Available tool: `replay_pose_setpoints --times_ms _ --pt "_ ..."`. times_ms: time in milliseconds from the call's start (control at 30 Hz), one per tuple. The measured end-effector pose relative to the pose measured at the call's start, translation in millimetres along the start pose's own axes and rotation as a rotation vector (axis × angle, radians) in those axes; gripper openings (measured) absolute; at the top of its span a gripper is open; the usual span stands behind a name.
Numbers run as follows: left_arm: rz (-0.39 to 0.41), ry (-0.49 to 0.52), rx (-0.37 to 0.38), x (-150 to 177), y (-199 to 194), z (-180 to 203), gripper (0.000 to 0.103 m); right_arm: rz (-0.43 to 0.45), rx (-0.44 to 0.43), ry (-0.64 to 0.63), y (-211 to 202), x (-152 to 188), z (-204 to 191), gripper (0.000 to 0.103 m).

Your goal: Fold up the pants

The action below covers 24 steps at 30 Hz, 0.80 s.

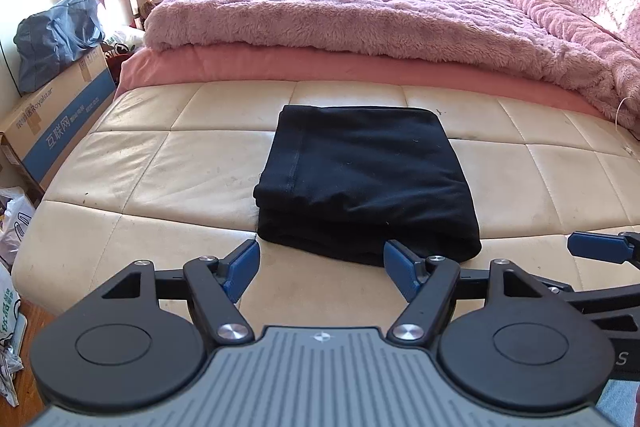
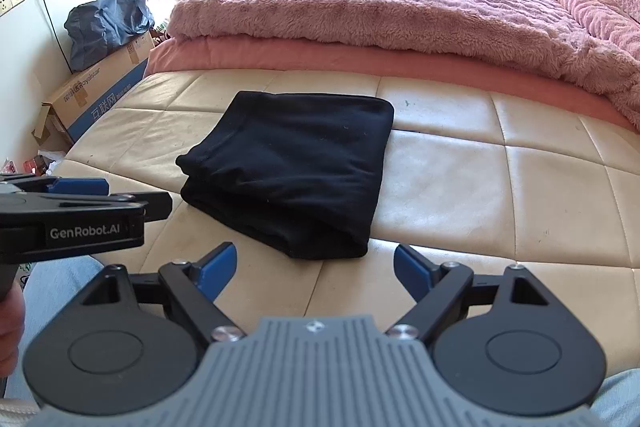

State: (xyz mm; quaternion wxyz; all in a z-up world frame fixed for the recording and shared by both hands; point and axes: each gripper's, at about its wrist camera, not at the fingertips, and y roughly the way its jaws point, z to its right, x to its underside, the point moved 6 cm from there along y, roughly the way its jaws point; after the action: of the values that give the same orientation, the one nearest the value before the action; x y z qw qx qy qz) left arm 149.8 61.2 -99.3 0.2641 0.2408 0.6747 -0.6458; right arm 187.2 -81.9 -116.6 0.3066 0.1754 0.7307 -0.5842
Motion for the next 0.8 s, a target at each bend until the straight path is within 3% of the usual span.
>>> replay_pose_setpoints --times_ms 800 --pt "0.014 0.009 0.035 2.9 -5.3 2.3 0.084 0.015 0.002 -0.006 -6.1 -0.7 -1.7 0.082"
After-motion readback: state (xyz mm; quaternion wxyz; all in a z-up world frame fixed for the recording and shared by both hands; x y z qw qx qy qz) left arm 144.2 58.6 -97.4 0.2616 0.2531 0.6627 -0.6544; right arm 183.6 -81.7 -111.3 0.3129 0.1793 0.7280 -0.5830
